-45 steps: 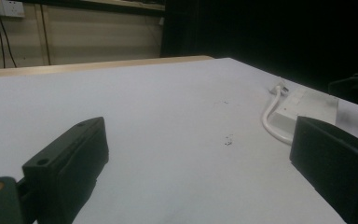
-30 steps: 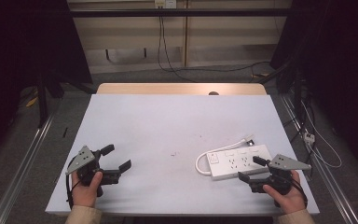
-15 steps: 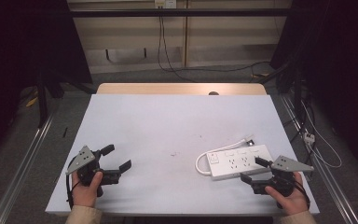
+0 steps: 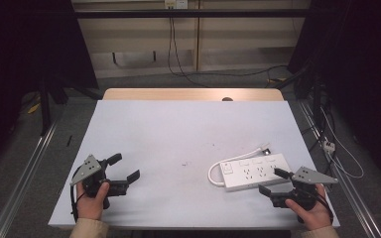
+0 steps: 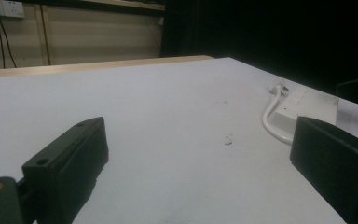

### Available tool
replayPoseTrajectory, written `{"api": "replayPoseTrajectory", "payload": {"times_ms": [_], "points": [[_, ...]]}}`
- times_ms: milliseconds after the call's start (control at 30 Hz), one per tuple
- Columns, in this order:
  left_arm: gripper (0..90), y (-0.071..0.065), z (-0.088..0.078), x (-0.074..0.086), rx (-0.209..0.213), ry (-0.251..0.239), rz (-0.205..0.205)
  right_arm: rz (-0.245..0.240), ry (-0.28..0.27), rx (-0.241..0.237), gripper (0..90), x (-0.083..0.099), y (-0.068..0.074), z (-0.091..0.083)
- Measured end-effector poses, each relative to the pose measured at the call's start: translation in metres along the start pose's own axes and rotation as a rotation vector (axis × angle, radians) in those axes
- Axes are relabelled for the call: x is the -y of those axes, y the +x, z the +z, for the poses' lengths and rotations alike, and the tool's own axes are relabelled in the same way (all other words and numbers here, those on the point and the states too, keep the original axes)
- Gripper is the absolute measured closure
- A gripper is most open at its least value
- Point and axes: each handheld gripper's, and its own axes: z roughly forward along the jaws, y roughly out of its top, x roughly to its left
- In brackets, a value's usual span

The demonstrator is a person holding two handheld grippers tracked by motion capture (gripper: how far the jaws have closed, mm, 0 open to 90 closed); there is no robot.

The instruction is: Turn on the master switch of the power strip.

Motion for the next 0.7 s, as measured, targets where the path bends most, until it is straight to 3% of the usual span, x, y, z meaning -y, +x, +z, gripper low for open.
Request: {"api": "replayPoseTrajectory", "payload": {"times_ms": [700], "points": [[3.8, 0.0003, 0.0017, -0.0001, -0.001, 0.001, -0.002, 0.002, 0.007, 0.009, 11.9, 0.0048, 0.0002, -0.0064]]}}
